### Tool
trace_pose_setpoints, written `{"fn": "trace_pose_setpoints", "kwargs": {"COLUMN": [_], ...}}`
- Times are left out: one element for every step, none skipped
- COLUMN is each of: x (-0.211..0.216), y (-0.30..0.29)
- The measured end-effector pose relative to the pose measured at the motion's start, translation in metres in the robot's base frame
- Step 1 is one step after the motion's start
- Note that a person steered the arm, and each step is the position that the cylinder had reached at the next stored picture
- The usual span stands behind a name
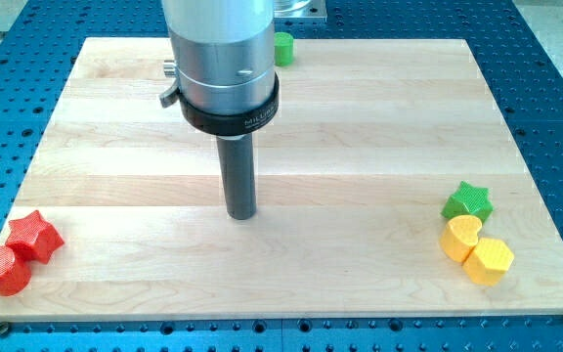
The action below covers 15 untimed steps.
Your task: Push the blue triangle into the red star
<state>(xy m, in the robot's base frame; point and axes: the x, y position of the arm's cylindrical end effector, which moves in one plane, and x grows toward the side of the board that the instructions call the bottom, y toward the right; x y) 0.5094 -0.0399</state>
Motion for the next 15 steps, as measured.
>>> {"fn": "trace_pose_setpoints", "kwargs": {"x": [-0.007, -0.061, -0.132, -0.194, -0.251, -0.29, -0.302, -0.304, -0.305, -0.297, -0.309, -0.272, -0.222, -0.235, -0.239], "y": [0.007, 0.043, 0.073, 0.087, 0.091, 0.109, 0.061, 0.017, -0.006, -0.008, -0.034, -0.029, -0.02, -0.016, -0.039]}}
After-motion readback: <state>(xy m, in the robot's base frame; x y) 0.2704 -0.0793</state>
